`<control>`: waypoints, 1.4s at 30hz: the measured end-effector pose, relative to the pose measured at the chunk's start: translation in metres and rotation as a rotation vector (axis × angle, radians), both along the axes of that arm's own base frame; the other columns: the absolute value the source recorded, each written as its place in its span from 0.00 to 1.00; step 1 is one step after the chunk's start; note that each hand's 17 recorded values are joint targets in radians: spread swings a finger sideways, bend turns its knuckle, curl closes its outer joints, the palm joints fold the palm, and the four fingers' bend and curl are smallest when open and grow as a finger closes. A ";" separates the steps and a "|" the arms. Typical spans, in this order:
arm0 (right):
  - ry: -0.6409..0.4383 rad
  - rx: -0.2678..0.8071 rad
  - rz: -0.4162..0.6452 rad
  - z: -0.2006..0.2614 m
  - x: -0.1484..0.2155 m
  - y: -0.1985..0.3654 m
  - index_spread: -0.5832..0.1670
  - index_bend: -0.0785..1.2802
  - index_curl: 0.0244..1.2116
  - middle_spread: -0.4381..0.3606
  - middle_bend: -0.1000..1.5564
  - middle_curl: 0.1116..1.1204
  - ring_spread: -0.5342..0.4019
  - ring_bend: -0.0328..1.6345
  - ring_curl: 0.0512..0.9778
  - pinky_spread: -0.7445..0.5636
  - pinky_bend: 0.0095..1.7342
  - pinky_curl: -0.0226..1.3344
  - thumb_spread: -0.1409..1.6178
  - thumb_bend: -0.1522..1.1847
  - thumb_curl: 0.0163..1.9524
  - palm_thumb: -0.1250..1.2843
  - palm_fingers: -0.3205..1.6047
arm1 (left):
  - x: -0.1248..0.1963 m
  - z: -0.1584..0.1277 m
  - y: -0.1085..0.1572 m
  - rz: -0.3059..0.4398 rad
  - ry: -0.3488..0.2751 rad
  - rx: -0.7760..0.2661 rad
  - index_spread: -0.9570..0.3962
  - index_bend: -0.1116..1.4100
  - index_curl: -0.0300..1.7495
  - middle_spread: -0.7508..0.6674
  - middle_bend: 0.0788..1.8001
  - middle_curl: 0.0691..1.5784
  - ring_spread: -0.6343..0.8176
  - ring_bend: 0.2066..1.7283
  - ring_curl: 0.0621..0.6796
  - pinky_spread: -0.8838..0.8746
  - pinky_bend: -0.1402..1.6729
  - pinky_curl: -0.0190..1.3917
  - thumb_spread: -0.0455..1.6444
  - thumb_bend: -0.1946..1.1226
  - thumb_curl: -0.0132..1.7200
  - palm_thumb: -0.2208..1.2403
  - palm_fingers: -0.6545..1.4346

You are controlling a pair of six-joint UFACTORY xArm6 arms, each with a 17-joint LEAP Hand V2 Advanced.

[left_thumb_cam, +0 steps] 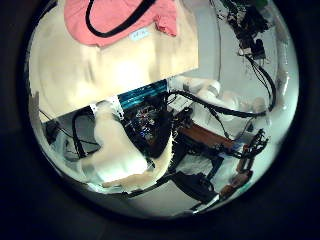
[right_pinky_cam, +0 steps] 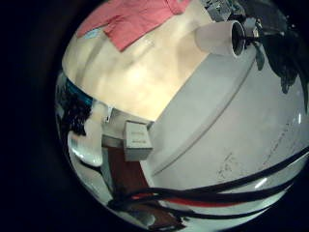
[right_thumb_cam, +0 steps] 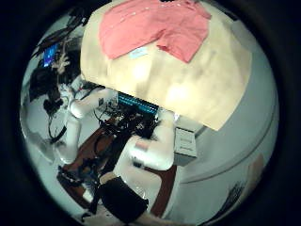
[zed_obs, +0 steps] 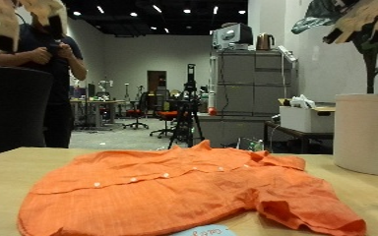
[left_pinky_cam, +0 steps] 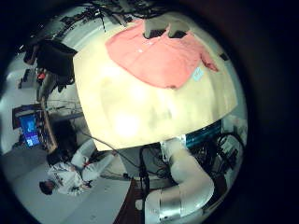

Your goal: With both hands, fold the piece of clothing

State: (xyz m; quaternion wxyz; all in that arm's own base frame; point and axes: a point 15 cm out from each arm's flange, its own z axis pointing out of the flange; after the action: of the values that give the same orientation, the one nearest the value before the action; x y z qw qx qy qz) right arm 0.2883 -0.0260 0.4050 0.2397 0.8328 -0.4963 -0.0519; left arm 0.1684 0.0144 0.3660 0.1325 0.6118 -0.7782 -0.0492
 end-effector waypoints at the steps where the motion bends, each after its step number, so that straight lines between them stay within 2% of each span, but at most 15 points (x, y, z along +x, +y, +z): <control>1: 0.001 0.003 -0.005 0.000 0.000 -0.002 0.28 0.19 0.25 0.67 0.16 0.15 0.83 0.13 0.20 0.82 0.13 0.25 0.77 0.10 0.08 0.15 0.16 | 0.001 -0.001 -0.001 0.003 0.002 -0.003 0.66 0.21 0.26 0.63 0.07 0.18 0.76 0.09 0.24 0.77 0.17 0.16 0.57 0.13 0.18 0.25 0.40; 10: 0.007 0.001 -0.012 -0.002 -0.001 -0.003 0.29 0.20 0.27 0.67 0.16 0.14 0.83 0.13 0.19 0.82 0.13 0.25 0.77 0.10 0.09 0.13 0.17 | -0.001 -0.001 -0.003 0.001 0.008 -0.004 0.67 0.20 0.25 0.63 0.07 0.19 0.77 0.09 0.24 0.77 0.17 0.16 0.57 0.13 0.18 0.26 0.40; 17: 0.023 0.014 -0.001 -0.008 0.003 0.008 0.30 0.20 0.27 0.67 0.17 0.14 0.83 0.14 0.19 0.82 0.13 0.26 0.77 0.10 0.09 0.13 0.17 | 0.008 -0.018 0.002 -0.016 0.022 0.032 0.67 0.18 0.25 0.63 0.07 0.19 0.77 0.09 0.25 0.77 0.18 0.17 0.59 0.14 0.19 0.31 0.39; 24: 0.046 0.103 -0.016 -0.017 -0.003 0.032 0.31 0.20 0.27 0.68 0.17 0.15 0.83 0.13 0.19 0.82 0.12 0.26 0.78 0.10 0.09 0.13 0.18 | 0.030 -0.069 -0.004 -0.125 0.056 0.079 0.71 0.16 0.21 0.67 0.06 0.17 0.77 0.14 0.28 0.76 0.23 0.21 0.59 0.13 0.19 0.35 0.35; 33: 0.037 0.138 -0.034 -0.019 -0.003 0.043 0.33 0.20 0.27 0.69 0.17 0.17 0.82 0.13 0.18 0.82 0.11 0.26 0.78 0.10 0.09 0.13 0.19 | 0.073 -0.123 -0.029 -0.255 -0.012 0.148 0.72 0.17 0.19 0.65 0.06 0.16 0.75 0.18 0.30 0.72 0.26 0.23 0.59 0.13 0.19 0.38 0.35; 36: 0.024 0.156 -0.035 -0.021 0.002 0.049 0.33 0.19 0.27 0.69 0.17 0.17 0.82 0.13 0.18 0.82 0.11 0.26 0.79 0.10 0.09 0.13 0.20 | 0.076 -0.142 -0.033 -0.264 0.004 0.157 0.72 0.15 0.18 0.61 0.09 0.17 0.70 0.21 0.31 0.67 0.28 0.24 0.59 0.13 0.19 0.38 0.39; 39: 0.033 0.170 -0.043 -0.025 0.002 0.053 0.33 0.19 0.27 0.69 0.17 0.17 0.82 0.13 0.18 0.82 0.11 0.26 0.79 0.10 0.09 0.13 0.20 | 0.075 -0.163 -0.032 -0.260 0.029 0.160 0.72 0.16 0.17 0.60 0.10 0.18 0.68 0.22 0.32 0.64 0.29 0.24 0.59 0.13 0.19 0.38 0.38; 42: 0.065 0.198 -0.048 -0.034 -0.003 0.060 0.33 0.19 0.27 0.68 0.17 0.17 0.82 0.13 0.18 0.82 0.11 0.26 0.79 0.10 0.09 0.13 0.20 | 0.083 -0.179 -0.034 -0.254 0.004 0.159 0.72 0.17 0.17 0.59 0.10 0.18 0.66 0.22 0.32 0.63 0.29 0.24 0.59 0.13 0.19 0.39 0.37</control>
State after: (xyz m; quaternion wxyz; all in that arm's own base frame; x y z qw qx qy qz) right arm 0.2857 0.0343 0.3712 0.1708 0.8381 -0.5006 -0.1334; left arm 0.2516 -0.0196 0.1867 0.0777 0.5168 -0.8429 -0.1284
